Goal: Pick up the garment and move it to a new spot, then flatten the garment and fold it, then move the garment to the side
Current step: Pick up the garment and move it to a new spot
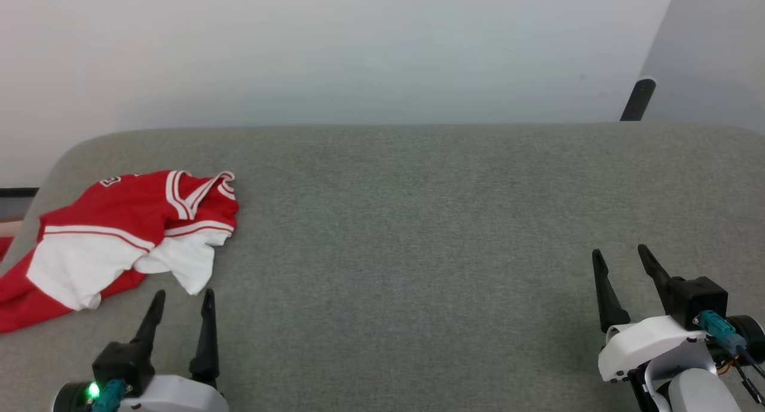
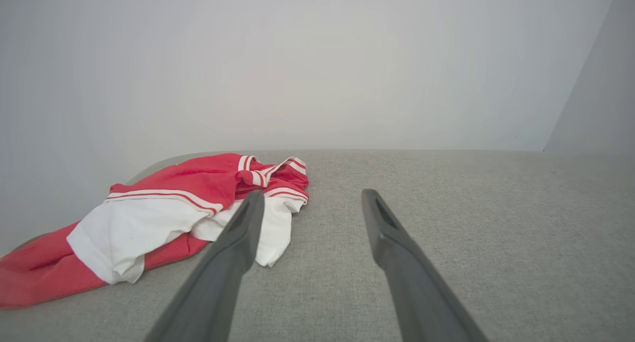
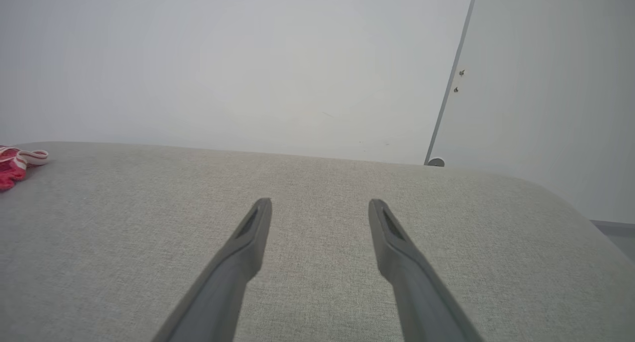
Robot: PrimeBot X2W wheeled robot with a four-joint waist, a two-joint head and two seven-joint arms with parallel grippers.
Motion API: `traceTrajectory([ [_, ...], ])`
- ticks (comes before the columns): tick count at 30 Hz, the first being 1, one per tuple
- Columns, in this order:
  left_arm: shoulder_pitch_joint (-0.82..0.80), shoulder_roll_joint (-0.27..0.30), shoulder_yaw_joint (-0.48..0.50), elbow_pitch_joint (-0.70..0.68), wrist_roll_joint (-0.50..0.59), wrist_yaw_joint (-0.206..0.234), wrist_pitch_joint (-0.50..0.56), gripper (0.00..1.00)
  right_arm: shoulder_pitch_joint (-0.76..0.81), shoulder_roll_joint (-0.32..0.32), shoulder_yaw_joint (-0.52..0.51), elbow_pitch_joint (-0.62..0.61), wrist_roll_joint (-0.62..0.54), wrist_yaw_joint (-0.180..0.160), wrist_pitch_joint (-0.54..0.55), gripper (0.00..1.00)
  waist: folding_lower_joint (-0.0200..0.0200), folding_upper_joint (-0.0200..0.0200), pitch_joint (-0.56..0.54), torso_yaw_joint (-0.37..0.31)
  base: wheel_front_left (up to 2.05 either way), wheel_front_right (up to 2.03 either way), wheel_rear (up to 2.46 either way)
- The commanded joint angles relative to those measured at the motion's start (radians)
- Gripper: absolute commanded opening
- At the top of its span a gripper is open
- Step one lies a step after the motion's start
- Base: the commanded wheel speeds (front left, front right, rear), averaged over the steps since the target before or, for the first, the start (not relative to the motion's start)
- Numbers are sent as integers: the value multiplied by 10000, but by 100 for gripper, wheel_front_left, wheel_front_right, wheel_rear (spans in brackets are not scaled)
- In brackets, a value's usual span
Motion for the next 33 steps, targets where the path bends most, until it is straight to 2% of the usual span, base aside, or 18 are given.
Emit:
traceTrajectory([
  [1, 1, -12, 36, 39, -45, -52, -8, 100, 19, 35, 27, -17, 131, 7, -44, 100, 0, 0, -39, 103, 0, 0, 0],
  [9, 87, -141, 46, 210, -20, 9, -8, 100, 253, -66, 725, -86, 459, 6, -127, 100, 0, 0, -212, 1210, 0, 0, 0],
  [25, 331, -250, 141, 423, -67, 210, -7, 100, 10, -69, 1878, 176, 1031, 6, -196, 100, 0, 0, -497, 4698, 0, 0, 0],
  [33, 718, -407, 724, -169, -374, 452, -7, 100, -872, -13, 3046, 471, 1182, 6, -138, 100, 0, 0, 44, 5103, 0, 0, 0],
])
